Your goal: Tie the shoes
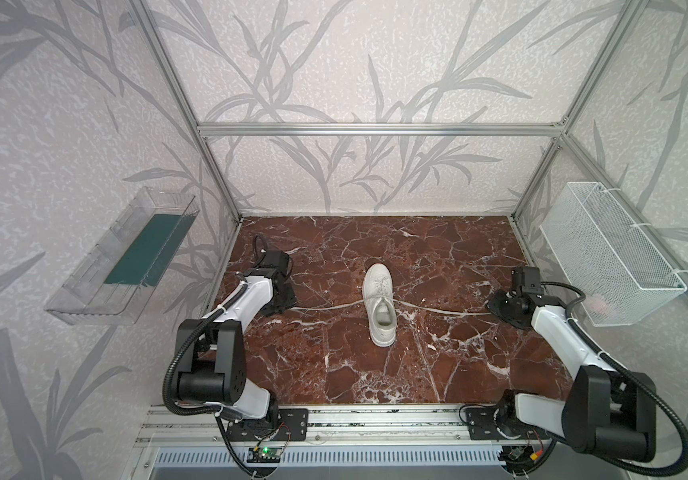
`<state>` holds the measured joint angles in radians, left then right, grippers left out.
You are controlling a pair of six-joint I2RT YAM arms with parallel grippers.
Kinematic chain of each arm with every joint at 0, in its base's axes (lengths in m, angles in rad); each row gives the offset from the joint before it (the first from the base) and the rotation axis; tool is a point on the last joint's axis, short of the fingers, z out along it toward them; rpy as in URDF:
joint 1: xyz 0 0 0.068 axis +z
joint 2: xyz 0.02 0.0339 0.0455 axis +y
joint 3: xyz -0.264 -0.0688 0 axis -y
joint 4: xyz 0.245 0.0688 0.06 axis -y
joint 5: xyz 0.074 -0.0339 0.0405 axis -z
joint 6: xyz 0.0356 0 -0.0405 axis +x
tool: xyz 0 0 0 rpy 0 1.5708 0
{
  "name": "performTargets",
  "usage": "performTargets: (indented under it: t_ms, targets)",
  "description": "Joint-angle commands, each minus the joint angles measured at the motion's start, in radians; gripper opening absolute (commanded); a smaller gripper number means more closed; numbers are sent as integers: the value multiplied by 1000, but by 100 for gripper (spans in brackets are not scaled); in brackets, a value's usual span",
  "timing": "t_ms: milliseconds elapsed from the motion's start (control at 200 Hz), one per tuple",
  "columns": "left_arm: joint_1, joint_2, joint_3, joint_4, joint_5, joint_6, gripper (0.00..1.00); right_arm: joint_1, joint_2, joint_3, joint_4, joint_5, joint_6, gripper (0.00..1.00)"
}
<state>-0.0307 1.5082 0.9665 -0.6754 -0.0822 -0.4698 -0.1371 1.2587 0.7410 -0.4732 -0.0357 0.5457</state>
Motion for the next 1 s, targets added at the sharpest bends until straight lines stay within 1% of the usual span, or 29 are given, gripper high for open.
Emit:
performTargets:
  t_ms: [0,40,90,175,230,315,345,430,490,540,600,815,995]
  targets:
    - [0,-54,1,-1,-47,-36,57,-3,25,58,15,-23,-38,0]
    - [6,-63,2,-6,-70,-52,62,-4,36,74,12,-23,-44,0]
    - [20,-75,-6,1,-65,-56,67,-2,49,89,12,-20,-49,0]
    - [40,-80,-12,9,-49,-52,70,-3,80,112,10,-14,-49,0]
    - [47,-79,-9,8,-48,-43,71,-4,99,126,7,-27,-49,0]
    - [50,-84,-2,9,-23,-22,71,-2,118,144,13,-84,-59,0]
    - [49,-90,-2,16,-6,-10,71,-2,123,153,13,-105,-60,0]
    - [43,-103,-6,49,96,63,71,6,138,182,12,-167,-66,0]
    - [28,-106,-10,59,131,85,71,26,147,213,6,-216,-73,0]
    - [10,-106,-19,70,149,100,71,57,155,251,-7,-248,-71,0]
    - [-14,-112,-35,89,143,101,71,111,161,302,-19,-273,-69,0]
    - [-60,-118,-88,137,144,65,71,336,208,508,-64,-285,-37,0]
    - [-78,-134,-124,163,155,31,70,490,273,673,-110,-297,-5,0]
